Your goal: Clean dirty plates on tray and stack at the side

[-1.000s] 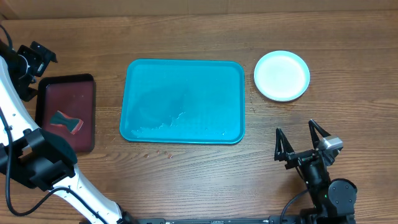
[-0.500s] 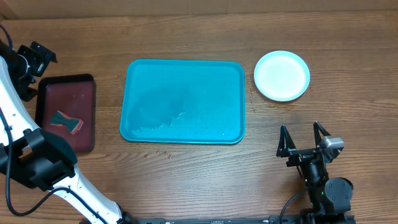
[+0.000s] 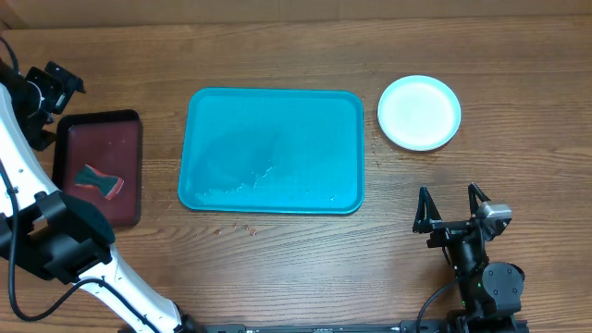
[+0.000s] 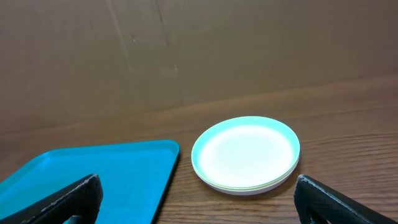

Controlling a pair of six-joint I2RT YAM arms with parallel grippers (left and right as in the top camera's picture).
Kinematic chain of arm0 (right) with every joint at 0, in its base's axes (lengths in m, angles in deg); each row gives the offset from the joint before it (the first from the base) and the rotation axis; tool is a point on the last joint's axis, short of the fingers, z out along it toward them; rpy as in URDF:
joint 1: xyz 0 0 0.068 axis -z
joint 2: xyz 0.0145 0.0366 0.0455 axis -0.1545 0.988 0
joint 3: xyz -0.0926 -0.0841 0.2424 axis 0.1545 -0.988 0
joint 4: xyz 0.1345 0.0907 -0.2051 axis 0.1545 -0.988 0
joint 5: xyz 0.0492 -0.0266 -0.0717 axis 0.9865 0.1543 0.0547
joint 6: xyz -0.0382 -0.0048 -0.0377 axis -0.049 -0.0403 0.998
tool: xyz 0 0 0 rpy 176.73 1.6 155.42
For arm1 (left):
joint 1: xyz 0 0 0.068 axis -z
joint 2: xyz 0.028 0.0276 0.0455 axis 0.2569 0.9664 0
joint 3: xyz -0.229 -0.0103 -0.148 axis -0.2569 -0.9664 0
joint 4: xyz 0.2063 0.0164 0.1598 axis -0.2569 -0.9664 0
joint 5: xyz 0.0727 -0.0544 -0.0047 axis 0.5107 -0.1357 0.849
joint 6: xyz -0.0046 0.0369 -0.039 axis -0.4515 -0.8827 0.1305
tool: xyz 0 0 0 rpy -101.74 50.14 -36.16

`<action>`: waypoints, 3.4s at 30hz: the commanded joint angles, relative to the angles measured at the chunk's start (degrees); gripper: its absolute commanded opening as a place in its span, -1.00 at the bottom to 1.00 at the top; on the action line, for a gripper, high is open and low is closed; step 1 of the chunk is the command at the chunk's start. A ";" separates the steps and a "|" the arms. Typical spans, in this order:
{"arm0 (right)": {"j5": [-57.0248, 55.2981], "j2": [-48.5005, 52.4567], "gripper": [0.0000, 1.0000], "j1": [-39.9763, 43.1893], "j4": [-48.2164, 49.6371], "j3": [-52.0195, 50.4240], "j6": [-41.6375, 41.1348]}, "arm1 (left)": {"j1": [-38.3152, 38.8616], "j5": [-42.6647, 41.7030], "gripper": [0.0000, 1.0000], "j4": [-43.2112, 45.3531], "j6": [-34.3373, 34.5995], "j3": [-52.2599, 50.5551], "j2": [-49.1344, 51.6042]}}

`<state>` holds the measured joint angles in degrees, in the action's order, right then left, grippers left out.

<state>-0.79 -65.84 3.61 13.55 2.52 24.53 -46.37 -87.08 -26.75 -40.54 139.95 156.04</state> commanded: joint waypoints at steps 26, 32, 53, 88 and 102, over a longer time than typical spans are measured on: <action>-0.59 -0.68 1.00 0.26 0.33 -0.61 0.20 | 0.46 0.11 0.99 -0.09 -1.42 0.63 -0.20; -0.59 -0.68 1.00 0.26 0.33 -0.61 0.20 | 0.33 0.94 1.00 -1.99 -4.39 0.63 -0.66; -0.59 -0.68 1.00 0.26 0.33 -0.61 0.20 | 21.64 2.95 0.99 26.51 -31.61 -40.94 -45.97; -0.59 -0.68 1.00 0.26 0.33 -0.61 0.20 | 25.20 -1.81 1.00 77.50 -39.43 -115.38 -104.19; -0.59 -0.68 1.00 0.26 0.33 -0.61 0.20 | 25.97 2.97 0.99 97.79 -33.18 -130.73 -114.03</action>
<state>-0.81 -65.84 3.61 13.57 2.52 24.55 -20.95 -86.47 69.94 -76.78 11.76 43.08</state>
